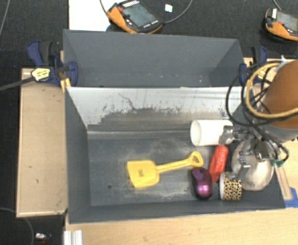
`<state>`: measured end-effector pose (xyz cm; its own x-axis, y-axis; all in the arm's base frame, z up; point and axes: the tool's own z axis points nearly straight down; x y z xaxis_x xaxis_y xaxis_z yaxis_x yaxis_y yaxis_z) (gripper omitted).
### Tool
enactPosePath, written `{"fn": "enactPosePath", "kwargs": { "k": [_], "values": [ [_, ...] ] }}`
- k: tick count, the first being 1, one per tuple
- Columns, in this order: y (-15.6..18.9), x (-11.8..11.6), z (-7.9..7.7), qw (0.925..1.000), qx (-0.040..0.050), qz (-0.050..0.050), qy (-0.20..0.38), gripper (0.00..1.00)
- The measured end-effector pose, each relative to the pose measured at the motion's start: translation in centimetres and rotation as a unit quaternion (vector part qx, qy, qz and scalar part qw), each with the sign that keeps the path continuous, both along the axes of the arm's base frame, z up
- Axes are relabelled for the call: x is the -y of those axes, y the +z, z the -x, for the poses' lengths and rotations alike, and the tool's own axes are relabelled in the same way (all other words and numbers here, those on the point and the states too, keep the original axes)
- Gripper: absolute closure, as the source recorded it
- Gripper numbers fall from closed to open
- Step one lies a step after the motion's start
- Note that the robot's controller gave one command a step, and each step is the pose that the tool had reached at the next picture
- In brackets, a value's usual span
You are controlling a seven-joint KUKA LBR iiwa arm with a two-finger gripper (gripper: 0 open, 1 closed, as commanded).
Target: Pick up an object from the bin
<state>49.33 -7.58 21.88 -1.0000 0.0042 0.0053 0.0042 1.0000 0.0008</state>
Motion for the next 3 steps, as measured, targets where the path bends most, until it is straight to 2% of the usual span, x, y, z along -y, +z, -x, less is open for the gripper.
{"fn": "enactPosePath", "kwargs": {
  "k": [1, 2, 3],
  "values": [
    [0.4, 0.0, -0.2, 1.0000, 0.0041, 0.001, 0.002, 0.00],
    [-8.1, -0.3, -3.0, 0.9858, 0.0052, 0.000, 0.168, 0.00],
    [-6.0, -0.8, -4.6, 0.9686, 0.0071, 0.001, 0.249, 0.00]
  ]
}}
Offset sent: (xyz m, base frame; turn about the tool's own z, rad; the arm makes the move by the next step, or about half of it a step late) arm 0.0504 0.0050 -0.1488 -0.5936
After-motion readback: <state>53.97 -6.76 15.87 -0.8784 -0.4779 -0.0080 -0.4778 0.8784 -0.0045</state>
